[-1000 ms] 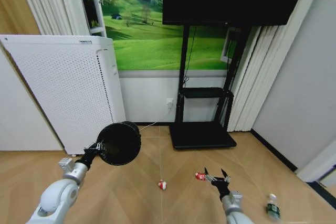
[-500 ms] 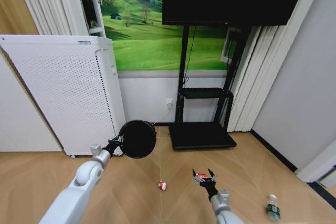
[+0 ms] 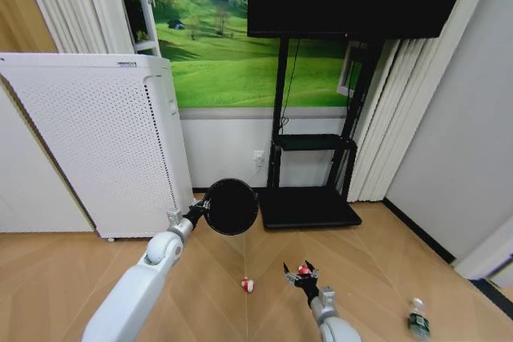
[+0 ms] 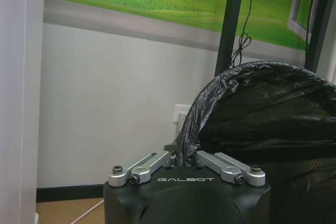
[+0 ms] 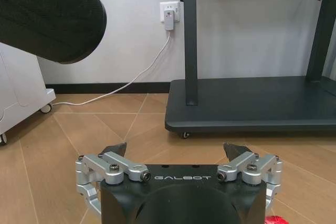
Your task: Pick up the trash bin and place the garbage on the floor into it.
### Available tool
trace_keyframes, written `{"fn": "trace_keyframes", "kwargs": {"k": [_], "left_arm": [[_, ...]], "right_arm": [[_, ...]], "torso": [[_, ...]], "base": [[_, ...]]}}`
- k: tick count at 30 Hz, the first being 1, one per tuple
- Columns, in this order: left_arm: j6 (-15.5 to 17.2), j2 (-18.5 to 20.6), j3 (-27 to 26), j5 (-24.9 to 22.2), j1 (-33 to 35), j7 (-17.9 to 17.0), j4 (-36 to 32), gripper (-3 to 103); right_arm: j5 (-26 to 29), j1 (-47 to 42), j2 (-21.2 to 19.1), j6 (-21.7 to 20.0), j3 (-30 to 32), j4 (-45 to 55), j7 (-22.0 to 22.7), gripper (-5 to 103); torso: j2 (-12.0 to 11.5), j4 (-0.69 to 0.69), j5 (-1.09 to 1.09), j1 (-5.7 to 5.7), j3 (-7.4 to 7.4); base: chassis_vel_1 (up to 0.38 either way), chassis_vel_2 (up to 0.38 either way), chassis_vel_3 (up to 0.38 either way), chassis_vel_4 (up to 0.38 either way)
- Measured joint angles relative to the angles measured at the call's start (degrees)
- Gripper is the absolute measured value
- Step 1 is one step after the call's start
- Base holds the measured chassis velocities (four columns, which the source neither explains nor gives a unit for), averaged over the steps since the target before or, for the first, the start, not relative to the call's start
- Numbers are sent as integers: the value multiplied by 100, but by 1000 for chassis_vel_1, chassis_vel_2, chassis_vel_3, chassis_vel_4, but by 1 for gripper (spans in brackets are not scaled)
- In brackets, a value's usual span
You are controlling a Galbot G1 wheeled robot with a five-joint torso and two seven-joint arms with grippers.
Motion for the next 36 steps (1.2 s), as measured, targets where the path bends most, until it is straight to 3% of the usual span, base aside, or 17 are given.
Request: {"fn": "trace_keyframes", "kwargs": {"k": [11,15,21,33,35,36], "left_arm": [[17,6,0,-28,16,-26,-41,3],[27,-10,7,-28,33,-21,-62,3],[36,-13,45,-52,39,-17,-132,3],[62,-135,335,-72,-213,-156,-86,3],[75,-171,407,-75,-251,-174,-90,3],[87,-193,460,-75,-257,-190,-124,3]], "right_arm": [[-134,-42,15,136,-6,-19,3,100],[-151,-153,51,-46,-90,133,-44,100],[-306,-138,119,-91,-361,-117,-456,100],[-527,596,-189,-272,-1735,-1314,-710,100],[-690,874,-252,-407,-1897,-1527,-930,100],[-970,1146,-315,-463,-1940,-1671,-1368,100]], "torso": [[0,0,0,2,2],[0,-2,-2,3,2],[0,-1,0,1,0],[0,-1,1,1,1],[1,-1,1,1,1],[0,-1,0,1,1]], "base": [[-120,123,130,-122],[-96,85,92,-78],[21,-9,-15,14],[5,-3,-3,3],[0,0,0,0],[0,0,0,0]]}}
